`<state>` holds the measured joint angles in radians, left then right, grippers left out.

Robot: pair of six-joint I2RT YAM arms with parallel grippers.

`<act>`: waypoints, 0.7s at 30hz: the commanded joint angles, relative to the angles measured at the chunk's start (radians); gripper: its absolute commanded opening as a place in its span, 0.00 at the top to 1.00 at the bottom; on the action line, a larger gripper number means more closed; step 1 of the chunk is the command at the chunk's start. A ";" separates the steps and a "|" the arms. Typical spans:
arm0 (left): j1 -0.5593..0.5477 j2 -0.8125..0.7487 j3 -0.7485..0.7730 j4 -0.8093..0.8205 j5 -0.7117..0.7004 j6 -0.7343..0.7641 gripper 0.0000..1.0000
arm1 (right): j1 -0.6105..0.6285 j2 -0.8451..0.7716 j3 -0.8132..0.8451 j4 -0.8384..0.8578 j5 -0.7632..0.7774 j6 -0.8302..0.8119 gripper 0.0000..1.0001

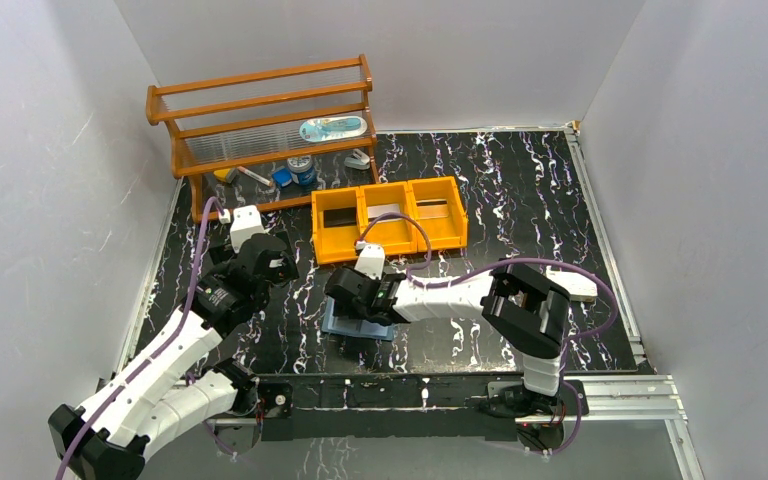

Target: Take the credit cards out of the card holder

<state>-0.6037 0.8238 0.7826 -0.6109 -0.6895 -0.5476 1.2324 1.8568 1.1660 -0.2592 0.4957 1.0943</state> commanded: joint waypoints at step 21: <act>0.008 0.004 -0.269 0.207 0.845 -0.257 0.28 | -0.133 -0.109 -0.364 0.537 -0.379 0.049 0.40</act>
<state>-0.5991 0.8494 0.5793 -0.4740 -0.0254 -0.7399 1.1046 1.7531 0.8310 0.3153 0.1383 1.1301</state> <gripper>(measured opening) 0.761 0.633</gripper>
